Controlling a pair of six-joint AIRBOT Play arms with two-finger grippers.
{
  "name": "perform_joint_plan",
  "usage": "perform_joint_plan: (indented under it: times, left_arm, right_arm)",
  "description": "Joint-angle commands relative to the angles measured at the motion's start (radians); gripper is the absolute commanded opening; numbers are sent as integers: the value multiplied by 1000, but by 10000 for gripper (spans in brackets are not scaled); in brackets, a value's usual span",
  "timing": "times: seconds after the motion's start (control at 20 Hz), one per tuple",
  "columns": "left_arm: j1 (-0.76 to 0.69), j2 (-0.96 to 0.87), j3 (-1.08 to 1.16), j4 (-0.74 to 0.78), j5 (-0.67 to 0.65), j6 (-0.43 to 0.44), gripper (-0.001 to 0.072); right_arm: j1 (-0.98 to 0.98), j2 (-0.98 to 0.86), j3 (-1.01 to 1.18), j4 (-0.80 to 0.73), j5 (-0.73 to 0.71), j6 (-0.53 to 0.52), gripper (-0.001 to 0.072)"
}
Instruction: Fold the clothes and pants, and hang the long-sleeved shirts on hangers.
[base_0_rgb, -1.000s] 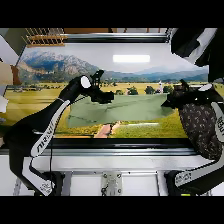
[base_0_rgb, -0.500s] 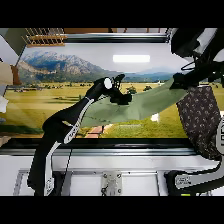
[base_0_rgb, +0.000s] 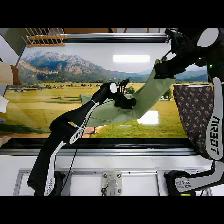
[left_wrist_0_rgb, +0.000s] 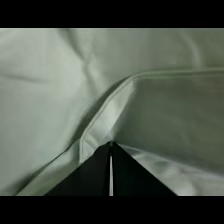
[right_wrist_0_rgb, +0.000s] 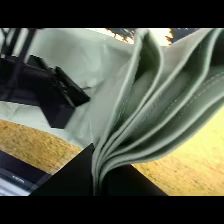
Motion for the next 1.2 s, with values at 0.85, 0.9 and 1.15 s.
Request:
perform_joint_plan:
  times: [0.85, 0.9, 1.15]
  left_arm:
    - [508, 401, -2, 149, -148, 20, 7]
    - [535, 422, -2, 149, -158, 21, 7]
    - [635, 496, -2, 149, -214, 28, 7]
  right_arm:
    - [474, -159, 19, 61, -266, 69, 10]
    - [505, -191, 19, 63, -301, 69, 10]
    - [643, -365, 19, 123, -509, 68, 455]
